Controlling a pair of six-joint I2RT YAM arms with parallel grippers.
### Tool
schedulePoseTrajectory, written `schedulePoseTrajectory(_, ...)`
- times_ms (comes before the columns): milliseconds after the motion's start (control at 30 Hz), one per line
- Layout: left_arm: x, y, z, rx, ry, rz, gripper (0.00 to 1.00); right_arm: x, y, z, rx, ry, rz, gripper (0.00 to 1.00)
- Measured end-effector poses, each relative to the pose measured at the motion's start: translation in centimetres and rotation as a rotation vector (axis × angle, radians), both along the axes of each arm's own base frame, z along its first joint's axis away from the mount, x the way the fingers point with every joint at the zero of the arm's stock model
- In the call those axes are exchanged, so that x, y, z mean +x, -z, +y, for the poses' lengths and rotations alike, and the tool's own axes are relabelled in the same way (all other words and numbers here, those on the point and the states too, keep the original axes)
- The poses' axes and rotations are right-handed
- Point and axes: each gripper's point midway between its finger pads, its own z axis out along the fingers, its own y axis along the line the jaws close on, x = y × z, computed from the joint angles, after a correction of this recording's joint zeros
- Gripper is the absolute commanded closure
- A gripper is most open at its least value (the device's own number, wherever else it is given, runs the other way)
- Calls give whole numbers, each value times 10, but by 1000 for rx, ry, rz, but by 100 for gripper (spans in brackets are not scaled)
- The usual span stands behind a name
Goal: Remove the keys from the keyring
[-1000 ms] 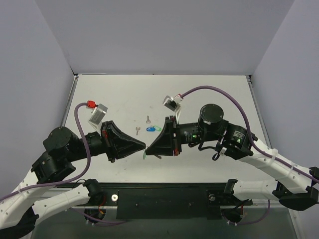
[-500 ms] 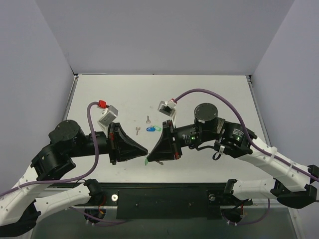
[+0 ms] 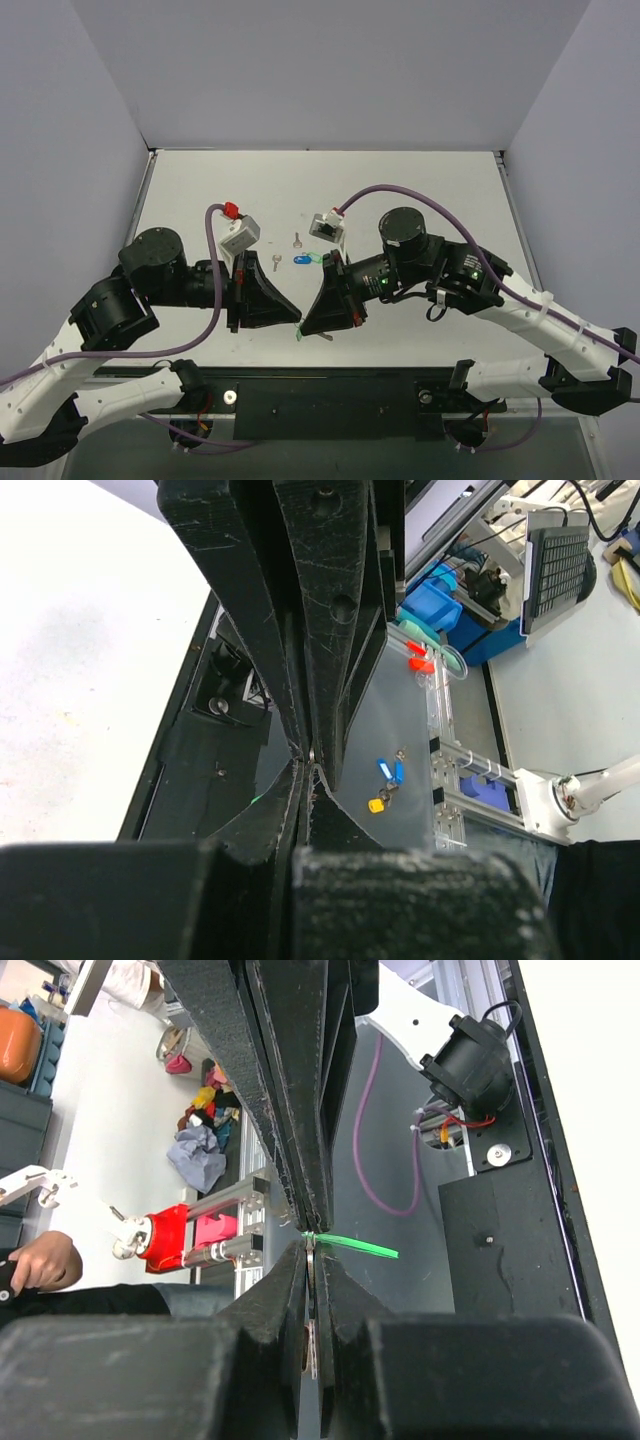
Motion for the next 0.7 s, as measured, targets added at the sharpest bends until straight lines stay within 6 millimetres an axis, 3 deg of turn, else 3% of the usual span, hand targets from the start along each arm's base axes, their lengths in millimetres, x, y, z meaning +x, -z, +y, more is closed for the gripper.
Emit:
schedulePoseTrajectory(33, 0, 0, 0, 6, 4, 1, 93, 0, 0, 0, -4, -4, 0, 100)
schedulePoseTrajectory(67, 0, 1, 0, 12, 6, 2, 75, -1, 1, 0, -7, -5, -1, 100)
schedulePoseTrajectory(100, 0, 0, 0, 15, 6, 1, 67, 0, 1, 0, -8, -6, -5, 100)
schedulePoseTrajectory(133, 0, 0, -1, 16, 5, -1, 51, 0, 0, 0, -7, -6, -9, 100)
schedulePoseTrajectory(233, 6, -6, -1, 2, -34, -7, 31, 0, 2, 0, -10, -3, -20, 100)
schedulePoseTrajectory(400, 20, -21, 11, -50, -174, -23, 30, 4, 4, 1, -15, 15, -35, 100)
schedulePoseTrajectory(567, 19, -51, 40, -261, -294, -46, 36, 9, 3, 1, -3, 49, -54, 100)
schedulePoseTrajectory(700, 18, -54, 55, -425, -340, -24, 39, 11, -8, 2, 60, 74, -63, 100)
